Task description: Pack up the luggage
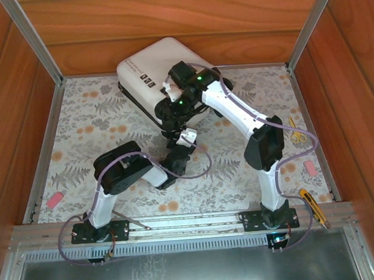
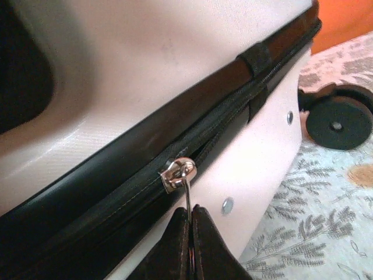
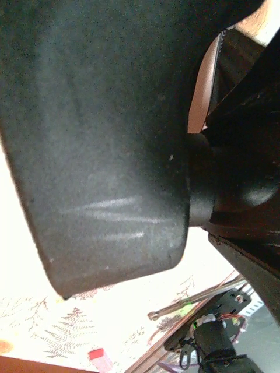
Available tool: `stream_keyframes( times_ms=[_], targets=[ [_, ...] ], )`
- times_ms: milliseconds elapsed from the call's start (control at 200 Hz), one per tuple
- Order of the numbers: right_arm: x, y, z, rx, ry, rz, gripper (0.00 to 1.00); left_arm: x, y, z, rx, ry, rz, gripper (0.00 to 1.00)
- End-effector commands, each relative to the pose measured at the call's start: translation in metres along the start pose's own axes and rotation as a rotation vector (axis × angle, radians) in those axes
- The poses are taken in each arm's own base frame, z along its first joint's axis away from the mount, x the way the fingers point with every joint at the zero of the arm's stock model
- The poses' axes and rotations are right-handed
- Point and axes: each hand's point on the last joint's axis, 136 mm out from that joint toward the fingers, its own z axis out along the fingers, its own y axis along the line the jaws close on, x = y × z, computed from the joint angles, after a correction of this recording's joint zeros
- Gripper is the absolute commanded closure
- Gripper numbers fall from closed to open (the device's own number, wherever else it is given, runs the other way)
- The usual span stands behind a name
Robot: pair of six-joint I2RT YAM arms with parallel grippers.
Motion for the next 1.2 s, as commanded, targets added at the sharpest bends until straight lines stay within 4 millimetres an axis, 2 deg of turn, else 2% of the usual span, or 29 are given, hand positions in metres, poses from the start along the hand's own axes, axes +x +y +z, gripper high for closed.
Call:
stream_keyframes(
  times_ms=[0,220,255,305,370,430,505,720,790,915,980,1015,1040,1105,1194],
  targets=[
    [-0.046,0.12,0.0,-0.352,-0.194,-0.222,1.0,-0.063,-0.079,-0.031,0.259,-0.207,-0.041,1.0],
    [-0.056,0.153,0.005,-0.428,-0.214,-0.157,0.98,-0.052,-0.084,-0.029,0.265,-0.19,-0.032,1.0],
    [-0.058,0.157,0.005,-0.43,-0.218,-0.158,0.91,-0.051,-0.084,-0.029,0.267,-0.188,-0.034,1.0],
    [-0.06,0.158,0.005,-0.421,-0.217,-0.153,0.7,-0.049,-0.084,-0.031,0.269,-0.184,-0.033,1.0],
    [-0.061,0.155,0.002,-0.38,-0.215,-0.169,0.52,-0.048,-0.081,-0.032,0.262,-0.18,-0.036,1.0],
    [-0.057,0.143,-0.005,-0.292,-0.208,-0.198,0.4,-0.048,-0.077,-0.033,0.258,-0.177,-0.038,1.0],
    [-0.048,0.124,-0.019,-0.167,-0.202,-0.231,0.33,-0.047,-0.074,-0.035,0.254,-0.171,-0.04,1.0],
    [-0.013,0.077,-0.082,0.128,-0.213,-0.272,0.27,-0.039,-0.075,-0.034,0.252,-0.156,-0.045,1.0],
    [-0.004,0.068,-0.107,0.163,-0.248,-0.259,0.23,-0.037,-0.076,-0.033,0.251,-0.152,-0.044,1.0],
    [0.009,0.049,-0.139,0.178,-0.308,-0.216,0.2,-0.029,-0.072,-0.03,0.236,-0.133,-0.061,1.0],
    [0.014,0.02,-0.153,0.261,-0.326,-0.182,0.18,-0.028,-0.07,-0.03,0.233,-0.129,-0.068,1.0],
    [0.016,-0.001,-0.152,0.303,-0.311,-0.152,0.17,-0.028,-0.069,-0.029,0.232,-0.129,-0.071,1.0],
    [0.02,-0.009,-0.166,0.319,-0.336,-0.142,0.18,-0.029,-0.069,-0.029,0.232,-0.13,-0.073,1.0],
    [0.025,-0.045,-0.172,0.383,-0.324,-0.102,0.17,-0.03,-0.069,-0.029,0.235,-0.132,-0.075,1.0],
    [0.036,-0.089,-0.167,0.438,-0.267,-0.056,0.17,-0.03,-0.068,-0.03,0.234,-0.132,-0.077,1.0]
  ],
)
